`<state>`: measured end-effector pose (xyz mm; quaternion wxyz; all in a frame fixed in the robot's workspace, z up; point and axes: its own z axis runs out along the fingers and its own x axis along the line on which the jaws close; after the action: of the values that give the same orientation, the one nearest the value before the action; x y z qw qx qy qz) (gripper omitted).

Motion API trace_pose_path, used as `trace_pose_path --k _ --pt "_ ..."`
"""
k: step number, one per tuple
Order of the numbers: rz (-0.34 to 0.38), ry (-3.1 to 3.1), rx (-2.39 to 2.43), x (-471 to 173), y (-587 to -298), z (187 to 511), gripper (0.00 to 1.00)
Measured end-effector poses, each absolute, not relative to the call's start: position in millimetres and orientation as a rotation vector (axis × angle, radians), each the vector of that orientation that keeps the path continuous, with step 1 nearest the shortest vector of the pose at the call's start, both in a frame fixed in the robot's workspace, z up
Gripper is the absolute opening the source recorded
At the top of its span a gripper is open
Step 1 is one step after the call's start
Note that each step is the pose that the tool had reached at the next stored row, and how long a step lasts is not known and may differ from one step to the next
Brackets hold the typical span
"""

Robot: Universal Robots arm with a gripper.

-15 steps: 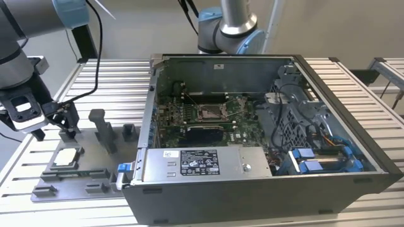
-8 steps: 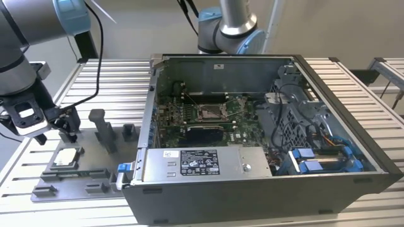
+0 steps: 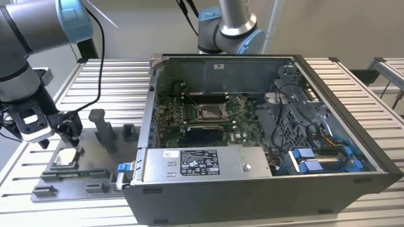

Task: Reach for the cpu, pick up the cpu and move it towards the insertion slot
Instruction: 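Pick up the cpu and move it towards the insertion slot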

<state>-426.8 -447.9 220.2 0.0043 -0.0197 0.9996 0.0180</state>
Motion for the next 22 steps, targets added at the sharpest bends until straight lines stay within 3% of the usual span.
trace_pose_path --k 22 --pt "0.057 3.132 -0.062 -428 -456 197 1.0"
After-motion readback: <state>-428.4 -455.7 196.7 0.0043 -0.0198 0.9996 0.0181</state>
